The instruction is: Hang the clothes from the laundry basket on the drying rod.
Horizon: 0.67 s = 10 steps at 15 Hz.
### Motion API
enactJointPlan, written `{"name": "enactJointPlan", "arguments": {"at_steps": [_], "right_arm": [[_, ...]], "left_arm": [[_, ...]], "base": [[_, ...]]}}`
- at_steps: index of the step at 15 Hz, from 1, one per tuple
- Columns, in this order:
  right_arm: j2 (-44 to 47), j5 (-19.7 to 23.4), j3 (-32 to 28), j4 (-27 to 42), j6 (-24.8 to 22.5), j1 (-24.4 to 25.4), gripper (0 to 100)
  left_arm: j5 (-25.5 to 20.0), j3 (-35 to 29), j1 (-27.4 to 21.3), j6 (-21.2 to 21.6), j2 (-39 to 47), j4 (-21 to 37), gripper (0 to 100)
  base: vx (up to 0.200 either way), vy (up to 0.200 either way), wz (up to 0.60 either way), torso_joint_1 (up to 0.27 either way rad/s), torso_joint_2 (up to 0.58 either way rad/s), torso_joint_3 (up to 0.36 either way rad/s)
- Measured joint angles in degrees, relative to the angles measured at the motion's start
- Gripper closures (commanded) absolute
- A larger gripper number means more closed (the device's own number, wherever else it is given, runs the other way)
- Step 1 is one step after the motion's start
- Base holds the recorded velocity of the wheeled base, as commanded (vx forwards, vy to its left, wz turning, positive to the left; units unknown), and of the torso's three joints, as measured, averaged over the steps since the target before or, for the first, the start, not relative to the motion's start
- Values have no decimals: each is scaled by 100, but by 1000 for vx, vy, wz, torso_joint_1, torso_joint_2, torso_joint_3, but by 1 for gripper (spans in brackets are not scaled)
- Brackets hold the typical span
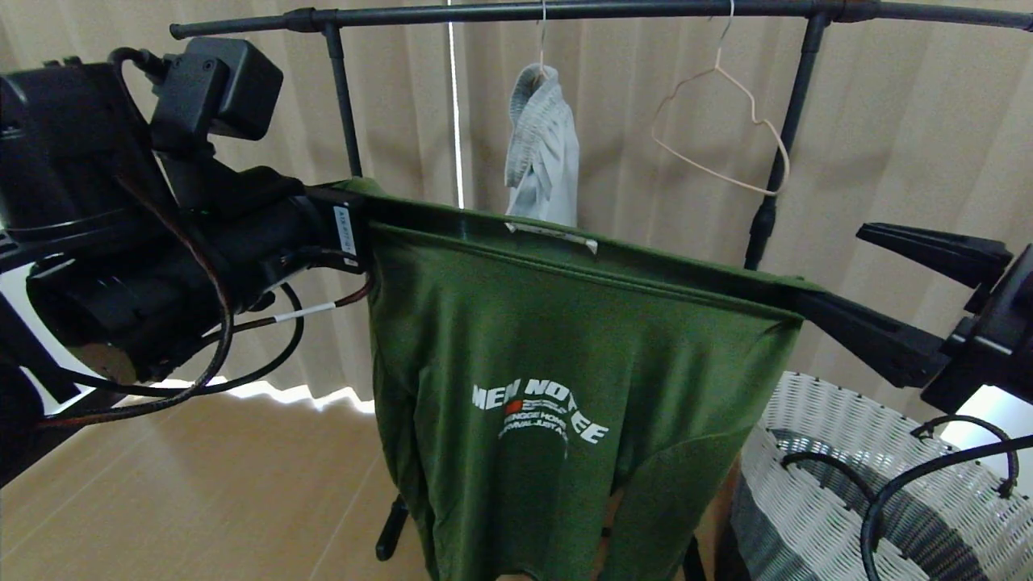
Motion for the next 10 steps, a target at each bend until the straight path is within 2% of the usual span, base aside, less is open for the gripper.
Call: {"name": "enactJointPlan", "arguments": {"at_steps": [3, 8, 10], "right_arm": [[-249, 235, 129, 7, 11, 2, 0], [-380, 205, 386, 90, -26, -41, 0], [-378, 152, 439, 229, -68, -236, 0]], "left_arm": [[115, 0, 193, -51, 116, -11, 100], [107, 127, 394, -63, 113, -5, 100], [96, 284, 414, -62, -21, -5, 100]], "base": [[0, 0, 0, 0, 0, 0], [0, 0, 0, 0, 0, 0], [0, 0, 0, 0, 0, 0]]}}
